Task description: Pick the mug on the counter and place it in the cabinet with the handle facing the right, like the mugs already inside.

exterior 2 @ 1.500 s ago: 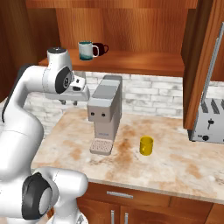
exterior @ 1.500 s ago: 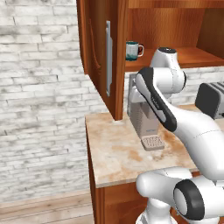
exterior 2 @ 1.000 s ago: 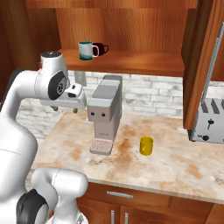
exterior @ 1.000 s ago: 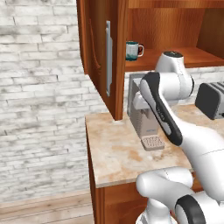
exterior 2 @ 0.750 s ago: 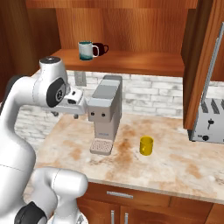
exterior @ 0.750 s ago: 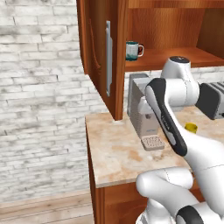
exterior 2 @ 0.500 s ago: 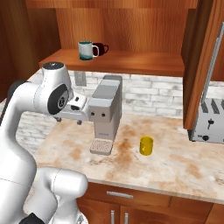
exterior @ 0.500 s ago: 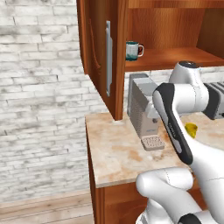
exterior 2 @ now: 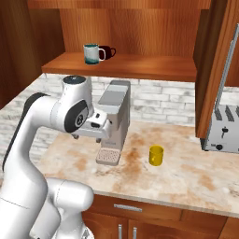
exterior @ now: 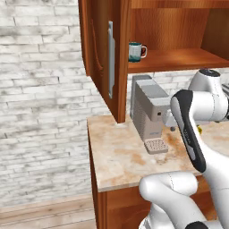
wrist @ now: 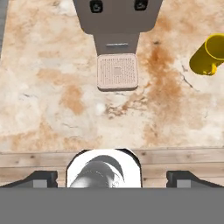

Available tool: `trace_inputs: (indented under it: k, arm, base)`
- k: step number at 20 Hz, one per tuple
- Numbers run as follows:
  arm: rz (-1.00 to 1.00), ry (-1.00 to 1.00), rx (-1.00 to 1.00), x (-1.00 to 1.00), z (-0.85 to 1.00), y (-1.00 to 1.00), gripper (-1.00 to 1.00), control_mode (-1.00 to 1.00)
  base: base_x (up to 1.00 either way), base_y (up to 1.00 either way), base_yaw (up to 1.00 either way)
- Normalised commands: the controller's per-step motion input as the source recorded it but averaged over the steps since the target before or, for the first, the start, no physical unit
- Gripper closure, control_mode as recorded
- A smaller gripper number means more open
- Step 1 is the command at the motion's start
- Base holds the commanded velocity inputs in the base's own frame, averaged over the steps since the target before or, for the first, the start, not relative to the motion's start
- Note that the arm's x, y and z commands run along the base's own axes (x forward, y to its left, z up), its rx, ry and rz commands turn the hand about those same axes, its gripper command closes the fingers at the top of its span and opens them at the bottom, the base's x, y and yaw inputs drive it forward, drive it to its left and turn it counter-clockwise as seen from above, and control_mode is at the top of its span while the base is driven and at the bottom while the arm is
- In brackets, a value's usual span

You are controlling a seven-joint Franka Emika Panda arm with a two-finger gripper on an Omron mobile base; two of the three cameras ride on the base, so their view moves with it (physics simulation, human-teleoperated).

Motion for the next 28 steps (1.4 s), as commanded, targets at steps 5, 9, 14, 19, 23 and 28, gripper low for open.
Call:
trace_inputs:
  k: [5,9,14,19,23,28]
  arm:
    - [0.00,0.06,0.00,0.00,-0.17,-0.61,-1.00,-1.00]
    - [0.00,0.02,0.00,0.04,-0.20,-0.69,-1.00,-1.00]
    - [0.00,0.00,0.00,0.31,-0.26,-0.53,-1.00,-1.00]
    - [-0.01,-0.06,0.00,0.39,-0.44,-0.38,-1.00,-1.00]
    - [-0.02,-0.06,0.00,0.41,-0.47,-0.39,-1.00,-1.00]
    - [-0.07,-0.04,-0.01,0.37,-0.41,-0.42,-1.00,-1.00]
  base:
    - [0.00,0.00,0.00]
    - [0.00,0.00,0.00]
    - [0.00,0.00,0.00]
    - [0.00,0.00,0.00]
    - [0.00,0.00,0.00]
    - [0.00,0.00,0.00]
